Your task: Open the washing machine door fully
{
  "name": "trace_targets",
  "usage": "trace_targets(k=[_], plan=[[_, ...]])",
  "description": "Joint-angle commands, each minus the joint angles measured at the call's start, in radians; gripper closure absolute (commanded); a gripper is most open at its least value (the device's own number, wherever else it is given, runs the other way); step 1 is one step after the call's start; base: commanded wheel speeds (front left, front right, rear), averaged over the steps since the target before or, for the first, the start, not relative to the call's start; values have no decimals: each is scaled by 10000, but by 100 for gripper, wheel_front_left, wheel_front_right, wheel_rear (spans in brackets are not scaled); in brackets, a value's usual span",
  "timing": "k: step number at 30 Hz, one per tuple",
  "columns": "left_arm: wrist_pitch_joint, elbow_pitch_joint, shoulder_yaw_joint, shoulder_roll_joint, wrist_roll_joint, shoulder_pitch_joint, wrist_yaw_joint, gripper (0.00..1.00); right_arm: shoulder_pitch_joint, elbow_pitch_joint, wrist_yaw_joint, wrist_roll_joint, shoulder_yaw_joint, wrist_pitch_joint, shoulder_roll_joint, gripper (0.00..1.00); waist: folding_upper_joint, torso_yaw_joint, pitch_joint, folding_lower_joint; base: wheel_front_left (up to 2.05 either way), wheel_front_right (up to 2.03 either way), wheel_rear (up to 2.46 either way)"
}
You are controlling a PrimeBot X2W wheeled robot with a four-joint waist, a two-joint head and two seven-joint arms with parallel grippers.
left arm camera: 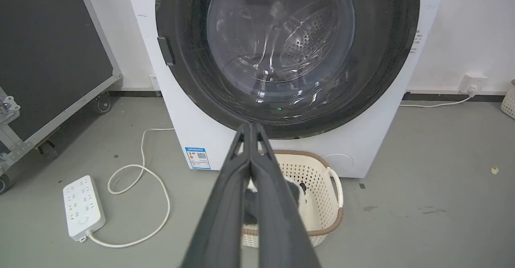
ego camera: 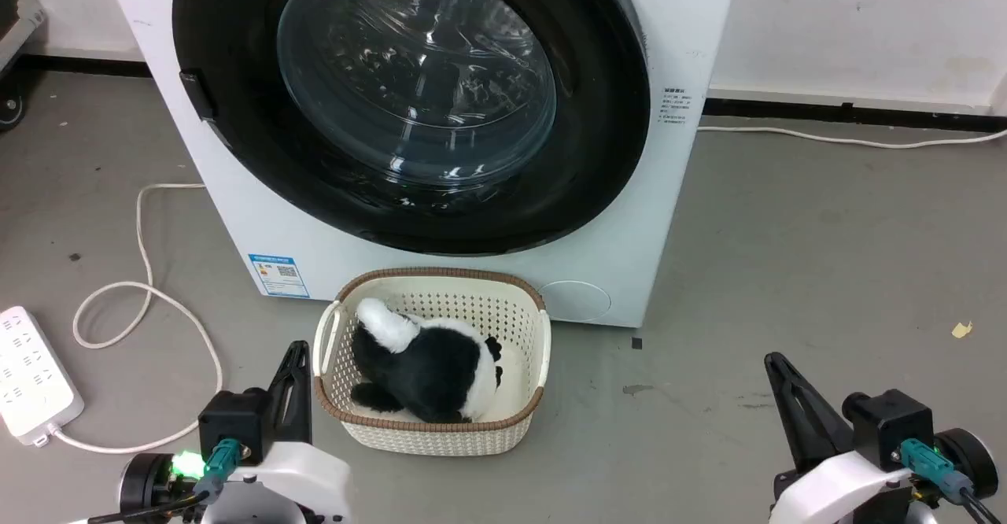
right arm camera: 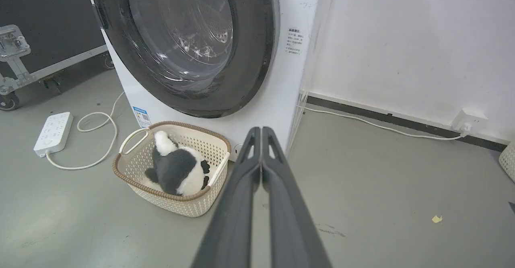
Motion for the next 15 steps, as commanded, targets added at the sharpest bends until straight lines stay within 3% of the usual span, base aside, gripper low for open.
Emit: trace_targets(k=[1, 15], plan=[[3, -35, -5, 4, 89, 145, -57, 100, -130, 22, -9, -62, -9, 3, 55, 100, -1, 0, 0, 0, 0, 0, 0], [3, -35, -5, 4, 89, 145, -57, 100, -130, 22, -9, -62, -9, 3, 55, 100, -1, 0, 0, 0, 0, 0, 0]])
